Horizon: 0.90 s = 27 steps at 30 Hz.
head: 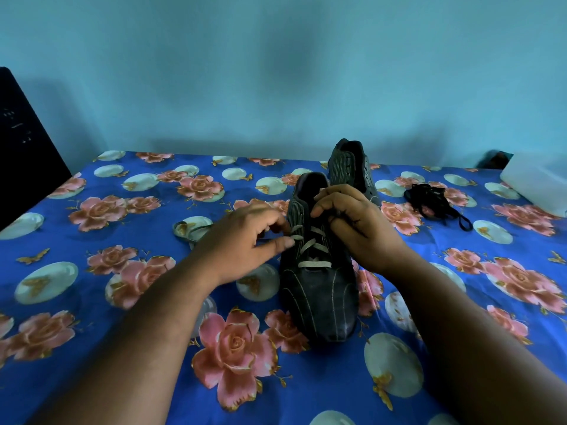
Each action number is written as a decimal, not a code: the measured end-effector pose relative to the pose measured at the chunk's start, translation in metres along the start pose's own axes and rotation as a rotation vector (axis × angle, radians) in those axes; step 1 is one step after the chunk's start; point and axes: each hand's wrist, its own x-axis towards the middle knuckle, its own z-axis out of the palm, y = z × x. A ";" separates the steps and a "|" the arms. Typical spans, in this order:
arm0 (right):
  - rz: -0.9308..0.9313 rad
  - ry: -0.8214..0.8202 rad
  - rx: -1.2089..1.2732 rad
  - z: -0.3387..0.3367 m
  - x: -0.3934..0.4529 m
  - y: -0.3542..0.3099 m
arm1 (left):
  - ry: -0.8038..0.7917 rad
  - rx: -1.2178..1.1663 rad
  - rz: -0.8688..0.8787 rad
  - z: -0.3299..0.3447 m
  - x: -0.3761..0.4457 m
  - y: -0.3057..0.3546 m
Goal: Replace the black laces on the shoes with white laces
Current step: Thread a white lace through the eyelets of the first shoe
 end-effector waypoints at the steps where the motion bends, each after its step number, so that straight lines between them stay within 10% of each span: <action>1: -0.004 0.008 0.008 0.000 0.000 0.000 | 0.039 0.002 0.032 0.001 0.000 0.001; 20: 0.178 0.015 0.140 -0.004 -0.002 0.004 | -0.141 -0.047 -0.169 0.001 -0.001 0.008; 27: -0.024 0.088 -0.070 0.001 0.002 -0.015 | 0.002 -0.212 -0.148 -0.008 -0.002 0.010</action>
